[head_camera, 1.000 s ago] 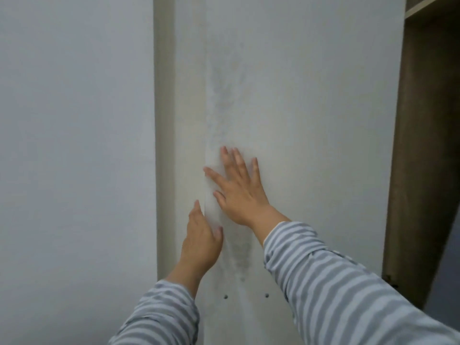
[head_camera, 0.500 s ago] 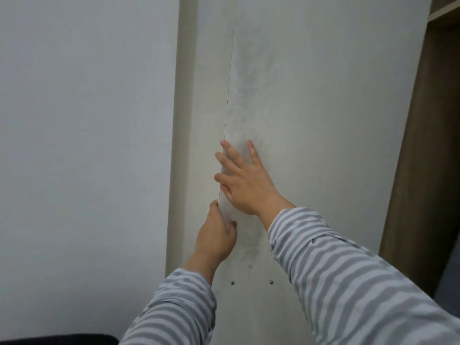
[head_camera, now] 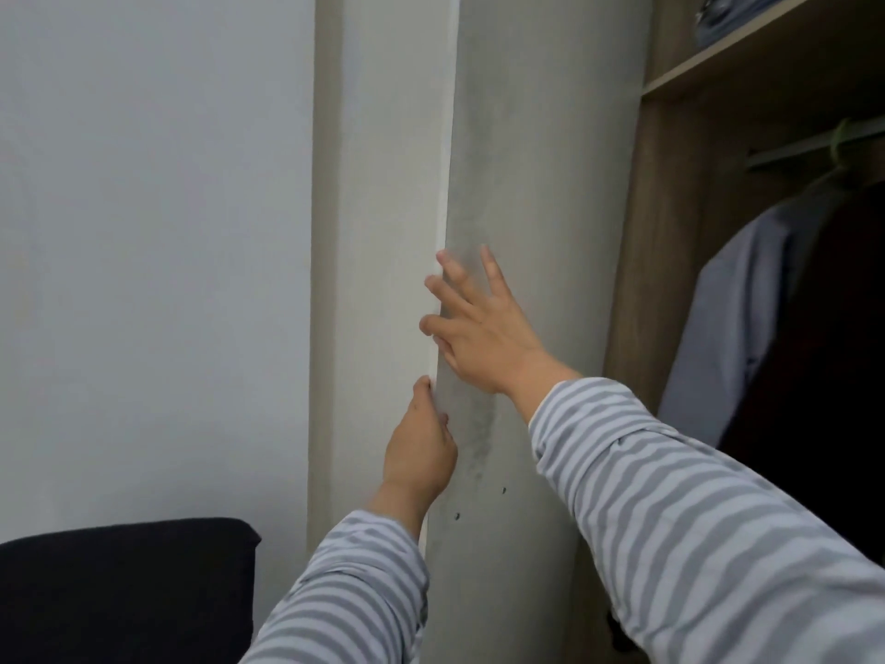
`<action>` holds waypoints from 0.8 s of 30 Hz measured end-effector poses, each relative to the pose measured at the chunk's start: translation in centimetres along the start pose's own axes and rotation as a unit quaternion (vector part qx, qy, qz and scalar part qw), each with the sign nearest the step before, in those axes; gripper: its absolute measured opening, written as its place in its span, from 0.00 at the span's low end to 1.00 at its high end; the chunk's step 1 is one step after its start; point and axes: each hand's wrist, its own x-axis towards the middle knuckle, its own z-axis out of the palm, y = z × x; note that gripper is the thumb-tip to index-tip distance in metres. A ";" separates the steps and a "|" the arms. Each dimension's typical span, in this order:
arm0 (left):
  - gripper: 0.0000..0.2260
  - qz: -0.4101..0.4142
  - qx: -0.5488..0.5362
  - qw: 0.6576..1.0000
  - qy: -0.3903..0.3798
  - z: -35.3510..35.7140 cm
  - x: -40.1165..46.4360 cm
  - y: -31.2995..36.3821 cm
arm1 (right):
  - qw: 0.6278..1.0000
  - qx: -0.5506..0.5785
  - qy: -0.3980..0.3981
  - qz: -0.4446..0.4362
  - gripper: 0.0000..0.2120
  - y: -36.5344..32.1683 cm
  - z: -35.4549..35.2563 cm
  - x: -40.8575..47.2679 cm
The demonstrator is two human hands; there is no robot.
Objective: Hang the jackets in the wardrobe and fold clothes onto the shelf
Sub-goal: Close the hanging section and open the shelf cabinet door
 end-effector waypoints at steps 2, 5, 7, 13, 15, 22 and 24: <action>0.19 0.025 0.004 1.000 -0.018 0.2 -2.0 1.9 | 1.000 -0.014 0.013 0.003 0.05 1.1 -1.9 -2.1; 0.19 0.057 0.022 0.998 -0.035 1.0 -4.4 4.7 | 0.999 -0.046 0.004 0.009 0.06 2.6 -4.9 -4.7; 0.21 0.063 0.034 0.996 -0.055 1.9 -5.8 6.5 | 0.996 -0.081 -0.028 0.020 0.11 3.7 -6.8 -6.3; 0.33 0.047 -0.064 0.989 -0.125 6.2 -9.3 11.5 | 0.983 -0.156 -0.086 0.051 0.19 7.1 -10.2 -11.7; 0.38 0.101 -0.093 0.980 -0.141 7.5 -10.3 12.6 | 0.978 -0.164 -0.096 0.082 0.22 8.0 -10.6 -13.6; 0.46 0.242 -0.063 0.940 -0.232 10.6 -11.0 15.1 | 0.939 -0.226 -0.140 0.219 0.28 9.7 -11.5 -19.1; 0.48 0.253 -0.034 0.930 -0.263 11.3 -11.1 16.2 | 0.922 -0.248 -0.152 0.255 0.27 10.6 -12.3 -21.0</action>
